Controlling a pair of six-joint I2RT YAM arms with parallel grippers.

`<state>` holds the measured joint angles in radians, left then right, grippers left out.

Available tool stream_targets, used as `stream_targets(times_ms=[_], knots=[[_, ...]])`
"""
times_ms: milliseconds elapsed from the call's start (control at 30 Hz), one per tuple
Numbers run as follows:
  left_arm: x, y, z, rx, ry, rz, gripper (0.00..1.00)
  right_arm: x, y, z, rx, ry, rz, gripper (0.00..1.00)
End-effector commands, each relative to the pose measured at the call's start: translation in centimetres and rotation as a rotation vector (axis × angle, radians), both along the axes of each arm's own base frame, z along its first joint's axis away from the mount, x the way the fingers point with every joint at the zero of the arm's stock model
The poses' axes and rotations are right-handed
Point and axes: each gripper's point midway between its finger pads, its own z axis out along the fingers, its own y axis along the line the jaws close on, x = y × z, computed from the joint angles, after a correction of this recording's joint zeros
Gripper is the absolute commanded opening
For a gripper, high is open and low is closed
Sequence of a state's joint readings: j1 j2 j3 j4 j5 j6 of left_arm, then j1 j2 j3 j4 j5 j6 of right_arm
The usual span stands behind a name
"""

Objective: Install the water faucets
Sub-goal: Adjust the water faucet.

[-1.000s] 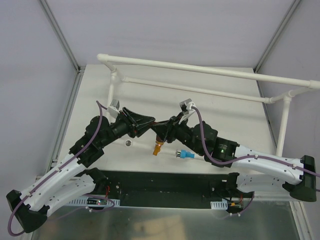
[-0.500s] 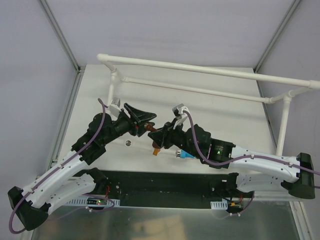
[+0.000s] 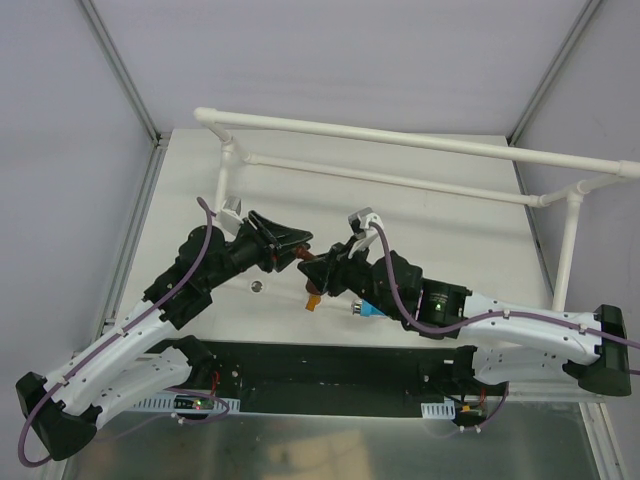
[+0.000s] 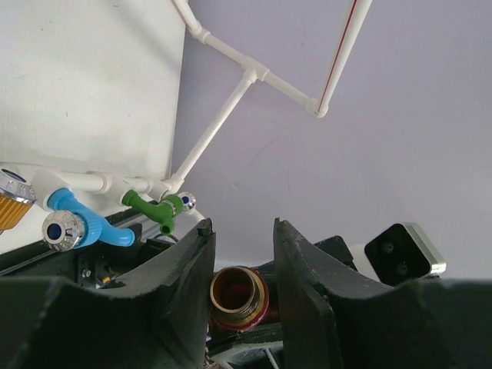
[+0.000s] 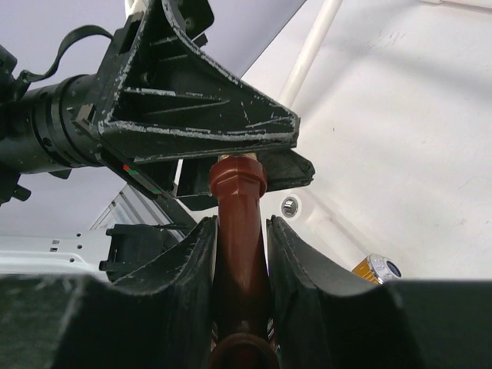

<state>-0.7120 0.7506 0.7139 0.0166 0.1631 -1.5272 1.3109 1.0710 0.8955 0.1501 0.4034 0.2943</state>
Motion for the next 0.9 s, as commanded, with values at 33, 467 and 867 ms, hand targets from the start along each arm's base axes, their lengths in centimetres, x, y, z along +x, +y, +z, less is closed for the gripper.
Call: stream_targets(times_ms=[33,467,867], knots=[[-0.1,0.2,3.3,-0.082,-0.074,0.002,0.27,1.9,-0.7,3.7,0.057,-0.048,-0.076,0.0],[-0.1,0.5,3.0,-0.094,-0.058,0.023,0.0,2.9,-0.4,4.9,0.104,-0.059,-0.111,0.3],[0.7,2.1,4.2,-0.177,-0.041,0.126,0.0,3.0,1.1,5.4,0.169,-0.076,-0.092,0.45]])
